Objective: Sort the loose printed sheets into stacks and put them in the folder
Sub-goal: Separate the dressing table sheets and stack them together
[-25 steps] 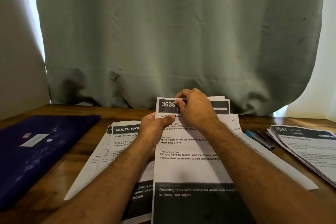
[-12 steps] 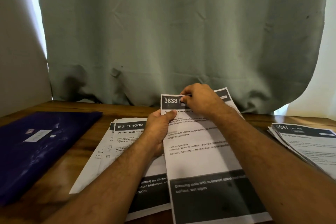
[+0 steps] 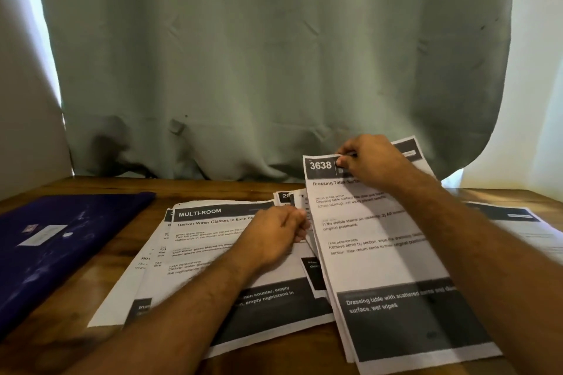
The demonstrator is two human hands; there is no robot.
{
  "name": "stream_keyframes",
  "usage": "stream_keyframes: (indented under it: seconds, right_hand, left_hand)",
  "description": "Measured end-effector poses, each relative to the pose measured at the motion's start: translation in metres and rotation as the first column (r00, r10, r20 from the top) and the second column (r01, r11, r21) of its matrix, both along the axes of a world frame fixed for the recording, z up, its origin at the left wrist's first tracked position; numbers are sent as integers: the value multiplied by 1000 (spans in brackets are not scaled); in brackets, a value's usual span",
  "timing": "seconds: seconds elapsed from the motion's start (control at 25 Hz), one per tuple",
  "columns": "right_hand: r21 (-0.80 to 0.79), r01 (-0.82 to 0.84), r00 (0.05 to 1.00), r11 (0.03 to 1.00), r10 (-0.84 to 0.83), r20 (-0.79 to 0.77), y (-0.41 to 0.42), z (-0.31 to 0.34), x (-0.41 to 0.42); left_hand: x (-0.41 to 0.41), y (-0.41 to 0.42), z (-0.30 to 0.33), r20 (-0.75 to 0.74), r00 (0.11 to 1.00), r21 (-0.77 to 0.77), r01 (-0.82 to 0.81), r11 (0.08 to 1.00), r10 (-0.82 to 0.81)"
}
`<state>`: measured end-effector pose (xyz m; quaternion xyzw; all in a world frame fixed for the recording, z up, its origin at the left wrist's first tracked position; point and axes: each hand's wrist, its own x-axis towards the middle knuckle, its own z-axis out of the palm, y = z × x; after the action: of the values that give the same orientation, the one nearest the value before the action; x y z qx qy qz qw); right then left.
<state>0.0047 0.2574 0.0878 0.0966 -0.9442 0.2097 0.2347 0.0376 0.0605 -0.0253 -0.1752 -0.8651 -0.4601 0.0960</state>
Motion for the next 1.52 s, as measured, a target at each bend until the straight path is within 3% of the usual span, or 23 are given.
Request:
stream_keyframes:
  seconds: [0.08,0.12,0.2,0.28,0.4,0.56,0.68,0.88,0.96,1.12,1.32,1.52]
  right_hand:
    - [-26,17,999,1000,-18,-31,10,-18,1]
    - [-42,17,999,999,-19,-49,15,-27,1]
    - [-84,9,998,996,-14,-65,21,-46,1]
    - [-135,-1,999,991,-4,-38,26,-60,-2]
    - [-192,-1,999,981,11,48,27,-71,-6]
    - [-146,-2,994,989,18,111,27,-80,-13]
    - [-136,-4,989,991,24,144,27,-87,-15]
    - [-169,0,986,986,28,163,25,-89,-14]
    - [-182,-32,989,983,58,136,23,-89,-10]
    - [-213,-117,991,970,127,37,15,-89,-1]
    - [-150,-127,992,980,122,-44,10,-92,8]
    - [-197,-115,988,974,92,-122,8,-90,10]
  left_hand:
    - [0,6,10,-69,998,-325,-13,946,-10]
    - [-3,10,17,-49,999,-408,-9,913,-12]
    - [-14,15,30,-13,999,-457,-41,888,39]
    - [-29,19,40,-73,986,-455,-166,875,149]
    - [-55,23,45,-98,953,-351,-303,886,287]
    - [-79,35,36,-19,947,-270,-313,911,320]
    - [-84,43,20,-13,939,-27,-344,939,343]
    - [-83,46,6,35,971,271,-238,933,238]
    - [-82,49,3,43,966,282,-256,925,254]
    - [-85,49,1,156,969,495,-245,833,193]
    - [-83,48,3,188,968,625,-246,741,164]
    - [-72,45,8,115,993,633,-75,771,3]
